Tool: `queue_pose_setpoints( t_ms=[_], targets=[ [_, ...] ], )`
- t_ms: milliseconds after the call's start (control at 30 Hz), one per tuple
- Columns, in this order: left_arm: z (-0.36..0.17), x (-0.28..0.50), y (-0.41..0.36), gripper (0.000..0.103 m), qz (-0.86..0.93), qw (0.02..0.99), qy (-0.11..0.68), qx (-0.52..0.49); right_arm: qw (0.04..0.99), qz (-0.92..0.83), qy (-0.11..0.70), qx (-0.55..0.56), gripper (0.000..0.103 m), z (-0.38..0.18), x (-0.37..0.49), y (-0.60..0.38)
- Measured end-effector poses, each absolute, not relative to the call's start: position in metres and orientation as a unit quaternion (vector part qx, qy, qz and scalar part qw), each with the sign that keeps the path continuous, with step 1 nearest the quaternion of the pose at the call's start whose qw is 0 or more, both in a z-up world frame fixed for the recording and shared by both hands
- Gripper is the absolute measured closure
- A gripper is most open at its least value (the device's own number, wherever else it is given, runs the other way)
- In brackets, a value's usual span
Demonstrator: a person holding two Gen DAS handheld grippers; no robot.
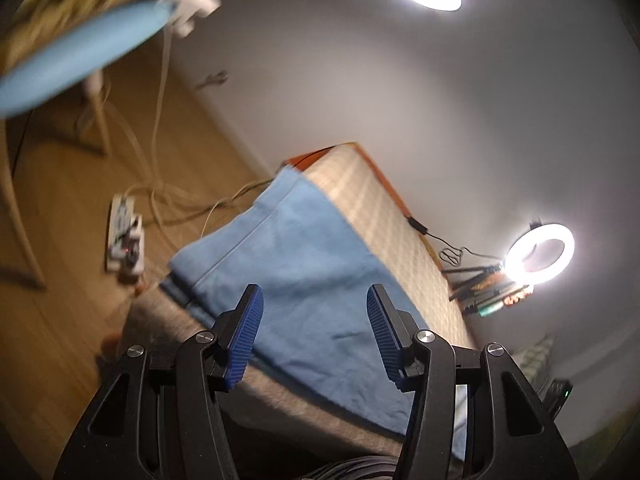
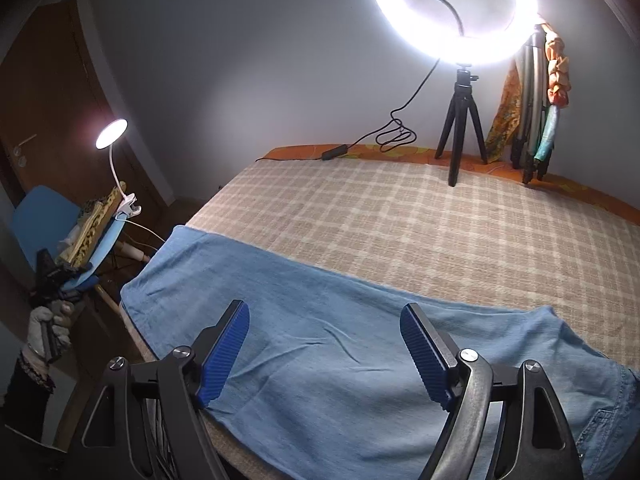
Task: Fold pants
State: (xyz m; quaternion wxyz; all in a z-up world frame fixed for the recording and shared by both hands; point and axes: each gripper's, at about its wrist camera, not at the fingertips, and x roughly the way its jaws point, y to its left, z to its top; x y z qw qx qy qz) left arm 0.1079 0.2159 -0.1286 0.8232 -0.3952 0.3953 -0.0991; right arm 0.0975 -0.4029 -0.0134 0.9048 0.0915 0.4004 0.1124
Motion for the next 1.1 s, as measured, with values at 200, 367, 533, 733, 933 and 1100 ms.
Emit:
queue_pose_setpoints(
  t_ms=[200,367,533,733,933,1100],
  targets=[
    [-0.181,0.108,0.236,0.05,-0.059,0.788,0.411,-0.455,0.904,0.114,0.403,0.084,0.022,-0.009,0.098,-0.391],
    [-0.194,0.108,0.245,0.05,-0.049,0.778,0.416,-0.468,0.903,0.11,0.406,0.081,0.022,-0.01,0.1,-0.388],
    [-0.202,0.11,0.245,0.05,-0.038,0.772,0.422,-0.473,0.901,0.109,0.412,0.081,0.022,-0.013,0.103,-0.383],
    [-0.212,0.118,0.245,0.05,-0.035,0.765,0.416,-0.49,0.9,0.111,0.415,0.071,0.022,-0.015,0.107,-0.378],
    [-0.213,0.127,0.239,0.053,-0.037,0.773,0.395,-0.495,0.897,0.113,0.422,0.075,0.022,-0.02,0.111,-0.378],
    [-0.203,0.128,0.235,0.078,-0.021,0.797,0.368,-0.478,0.893,0.118,0.428,0.07,0.022,-0.027,0.113,-0.373]
  ],
)
